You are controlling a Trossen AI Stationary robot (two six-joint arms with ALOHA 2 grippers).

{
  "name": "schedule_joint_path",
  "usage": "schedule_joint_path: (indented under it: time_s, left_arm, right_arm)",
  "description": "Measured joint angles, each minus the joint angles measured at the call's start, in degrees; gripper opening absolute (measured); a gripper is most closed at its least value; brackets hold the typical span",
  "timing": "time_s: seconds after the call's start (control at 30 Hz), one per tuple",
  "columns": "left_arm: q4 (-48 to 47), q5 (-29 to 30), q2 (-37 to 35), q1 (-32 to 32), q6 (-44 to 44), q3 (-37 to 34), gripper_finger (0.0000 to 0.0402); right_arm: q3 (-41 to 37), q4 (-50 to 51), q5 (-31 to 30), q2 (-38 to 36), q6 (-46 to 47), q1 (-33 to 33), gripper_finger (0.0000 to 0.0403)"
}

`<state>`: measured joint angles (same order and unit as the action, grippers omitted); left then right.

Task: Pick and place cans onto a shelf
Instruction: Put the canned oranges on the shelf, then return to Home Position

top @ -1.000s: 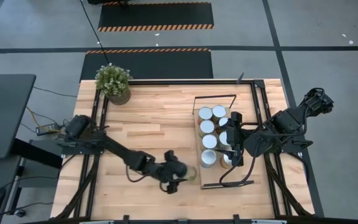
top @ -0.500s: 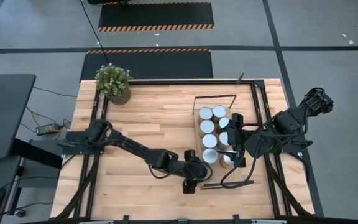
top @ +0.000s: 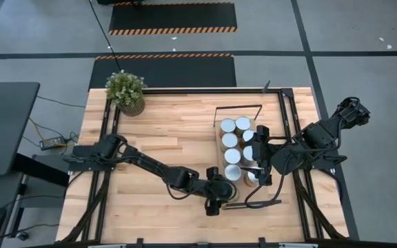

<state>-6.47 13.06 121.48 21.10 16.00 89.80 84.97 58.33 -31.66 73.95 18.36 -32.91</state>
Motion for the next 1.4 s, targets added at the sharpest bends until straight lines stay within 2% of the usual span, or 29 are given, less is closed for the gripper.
schedule_joint_path:
  time_s: [0.17, 0.43, 0.57, 0.8, 1.07, 1.17, 1.4]
  left_arm:
    - [0.3, -0.9, 1.0, 0.1, -0.6, 0.0, 0.0292]
    - [2.5, -1.2, 2.0, 0.3, -2.3, 0.0, 0.0347]
    - [2.6, -1.2, 2.0, 0.3, -3.2, 0.0, 0.0355]
    - [0.7, 2.1, 1.9, 1.3, -5.3, 0.0, 0.0356]
    - [-6.9, 8.1, -1.6, 3.1, -4.4, 0.0, 0.0356]
    - [-10.8, 10.3, -4.1, 4.2, -4.7, -0.1, 0.0345]
    - [-10.7, 14.0, -7.5, 5.9, -6.2, -4.2, 0.0307]
  right_arm:
    - [0.0, -0.1, 0.0, 0.0, -0.4, 0.0, 0.0362]
    - [0.0, -0.3, -0.1, 0.0, -0.5, 0.0, 0.0362]
    - [0.0, -0.4, -0.1, 0.0, -0.5, 0.0, 0.0362]
    - [0.0, -0.4, 0.0, 0.0, -0.5, 0.0, 0.0362]
    - [0.0, 0.4, 0.3, 0.0, -1.0, 0.0, 0.0362]
    - [-0.7, -0.4, 0.2, -0.1, -1.0, 0.0, 0.0362]
    - [-7.8, -7.4, -0.3, -2.0, -1.6, -0.2, 0.0362]
